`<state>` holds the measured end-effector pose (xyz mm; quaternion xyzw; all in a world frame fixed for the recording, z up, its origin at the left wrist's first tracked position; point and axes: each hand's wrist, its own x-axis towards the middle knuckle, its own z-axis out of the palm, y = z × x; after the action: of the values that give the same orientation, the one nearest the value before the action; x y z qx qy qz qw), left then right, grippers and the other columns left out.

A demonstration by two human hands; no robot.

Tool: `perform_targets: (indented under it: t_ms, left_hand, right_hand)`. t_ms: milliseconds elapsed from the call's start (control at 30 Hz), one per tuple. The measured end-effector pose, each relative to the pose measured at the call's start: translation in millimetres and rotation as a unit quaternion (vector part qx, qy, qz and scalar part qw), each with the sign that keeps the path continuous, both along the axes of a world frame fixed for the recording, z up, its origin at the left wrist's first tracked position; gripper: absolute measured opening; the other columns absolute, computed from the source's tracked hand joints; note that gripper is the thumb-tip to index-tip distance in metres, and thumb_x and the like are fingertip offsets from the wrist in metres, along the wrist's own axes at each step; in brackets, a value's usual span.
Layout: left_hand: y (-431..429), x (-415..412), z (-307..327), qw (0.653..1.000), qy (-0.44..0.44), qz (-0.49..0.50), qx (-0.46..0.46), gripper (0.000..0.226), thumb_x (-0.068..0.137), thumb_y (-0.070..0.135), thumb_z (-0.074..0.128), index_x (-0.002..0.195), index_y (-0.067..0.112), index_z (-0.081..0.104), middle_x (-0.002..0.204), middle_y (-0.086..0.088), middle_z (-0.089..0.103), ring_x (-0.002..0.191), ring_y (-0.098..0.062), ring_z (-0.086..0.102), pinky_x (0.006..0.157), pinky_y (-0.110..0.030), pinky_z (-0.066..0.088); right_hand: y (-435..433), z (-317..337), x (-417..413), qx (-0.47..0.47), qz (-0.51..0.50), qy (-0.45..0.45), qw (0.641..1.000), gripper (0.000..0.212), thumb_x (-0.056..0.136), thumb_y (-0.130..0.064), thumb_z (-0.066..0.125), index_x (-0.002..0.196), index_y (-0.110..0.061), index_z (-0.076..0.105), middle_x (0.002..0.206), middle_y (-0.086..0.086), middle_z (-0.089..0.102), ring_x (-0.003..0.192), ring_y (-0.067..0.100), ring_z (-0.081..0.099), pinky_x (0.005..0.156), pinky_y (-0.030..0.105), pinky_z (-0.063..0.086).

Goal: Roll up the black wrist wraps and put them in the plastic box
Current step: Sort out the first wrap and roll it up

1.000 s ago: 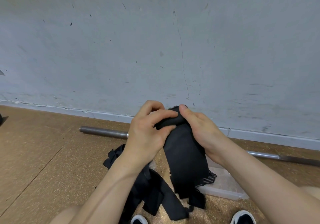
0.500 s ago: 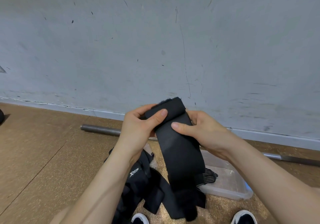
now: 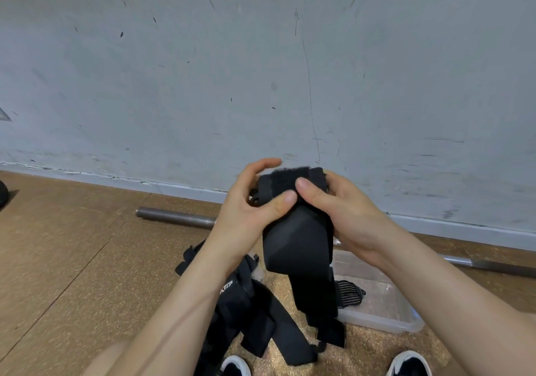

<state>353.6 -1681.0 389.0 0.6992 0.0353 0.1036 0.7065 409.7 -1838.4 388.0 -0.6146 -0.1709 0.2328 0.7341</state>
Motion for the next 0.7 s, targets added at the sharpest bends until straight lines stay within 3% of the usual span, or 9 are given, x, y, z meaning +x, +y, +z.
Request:
perform_targets:
  t_ms: [67, 133, 233, 333, 400, 500, 600, 700]
  left_hand:
    - [2, 1, 0, 0.995, 0.061, -0.022, -0.076, 0.048, 0.076, 0.035, 0.079, 0.119, 0.023, 0.064, 0.108, -0.007, 0.073, 0.099, -0.023, 0.072, 0.080, -0.037, 0.057]
    - [2, 3, -1, 0.996, 0.059, -0.016, -0.070, 0.047, 0.075, 0.033, 0.081, 0.115, 0.013, 0.068, 0.108, -0.013, 0.074, 0.101, -0.030, 0.071, 0.086, -0.044, 0.056]
    - [2, 4, 0, 0.996, 0.013, 0.021, -0.084, 0.039, 0.071, 0.022, 0.079, 0.107, 0.009, 0.072, 0.105, -0.014, 0.075, 0.101, -0.030, 0.071, 0.087, -0.040, 0.056]
    - [0, 3, -1, 0.997, -0.011, 0.066, -0.028, 0.034, 0.072, 0.012, 0.080, 0.103, 0.020, 0.072, 0.099, -0.005, 0.076, 0.095, -0.022, 0.072, 0.082, -0.035, 0.057]
    - [-6, 2, -4, 0.997, -0.020, 0.073, 0.021, 0.038, 0.079, -0.002, 0.077, 0.104, 0.026, 0.070, 0.098, 0.001, 0.075, 0.096, -0.018, 0.071, 0.081, -0.031, 0.058]
    - [-14, -1, -7, 0.996, -0.031, 0.056, 0.063, 0.042, 0.088, -0.005, 0.066, 0.113, 0.028, 0.063, 0.102, 0.002, 0.070, 0.097, -0.015, 0.068, 0.083, -0.028, 0.057]
    - [-16, -1, -7, 0.999, -0.019, 0.007, 0.037, 0.039, 0.093, 0.000, 0.061, 0.119, 0.029, 0.055, 0.106, 0.001, 0.067, 0.099, -0.014, 0.067, 0.086, -0.031, 0.057]
    - [-16, -1, -4, 1.000, 0.008, -0.029, -0.010, 0.030, 0.098, 0.016, 0.057, 0.122, 0.032, 0.051, 0.112, -0.001, 0.067, 0.102, -0.015, 0.068, 0.085, -0.030, 0.056]
  right_hand:
    - [-3, 0, 0, -0.036, -0.020, -0.057, 0.998, 0.024, 0.094, -0.022, 0.064, 0.114, -0.009, 0.061, 0.107, 0.007, 0.072, 0.100, 0.020, 0.070, 0.086, 0.034, 0.057]
    - [-3, -1, -1, -0.052, -0.027, -0.084, 0.995, 0.020, 0.093, -0.022, 0.066, 0.110, -0.012, 0.061, 0.099, 0.001, 0.072, 0.093, 0.012, 0.070, 0.080, 0.029, 0.055]
    - [-1, -3, -1, -0.016, -0.001, -0.021, 1.000, 0.041, 0.088, -0.041, 0.064, 0.122, -0.019, 0.060, 0.114, 0.000, 0.072, 0.107, 0.015, 0.068, 0.090, 0.035, 0.055]
    - [2, -2, -2, -0.022, 0.018, 0.047, 0.999, 0.045, 0.094, -0.058, 0.050, 0.125, -0.027, 0.059, 0.118, -0.005, 0.071, 0.109, 0.014, 0.069, 0.094, 0.041, 0.054]
    - [5, -3, -5, -0.034, -0.020, 0.065, 0.997, 0.042, 0.097, -0.055, 0.048, 0.122, -0.024, 0.060, 0.115, -0.003, 0.072, 0.104, 0.013, 0.070, 0.093, 0.040, 0.055]
    - [9, -6, -7, -0.008, -0.056, 0.068, 0.996, 0.033, 0.100, -0.043, 0.049, 0.121, -0.018, 0.058, 0.115, 0.003, 0.071, 0.106, 0.017, 0.069, 0.096, 0.040, 0.055]
    - [10, -7, -9, -0.003, -0.072, 0.049, 0.996, 0.025, 0.102, -0.036, 0.047, 0.118, -0.019, 0.056, 0.112, 0.005, 0.070, 0.103, 0.018, 0.069, 0.089, 0.036, 0.057]
    - [8, -3, -12, -0.073, -0.086, -0.049, 0.992, 0.022, 0.103, -0.037, 0.044, 0.120, -0.024, 0.049, 0.104, -0.003, 0.066, 0.093, 0.010, 0.067, 0.077, 0.026, 0.057]
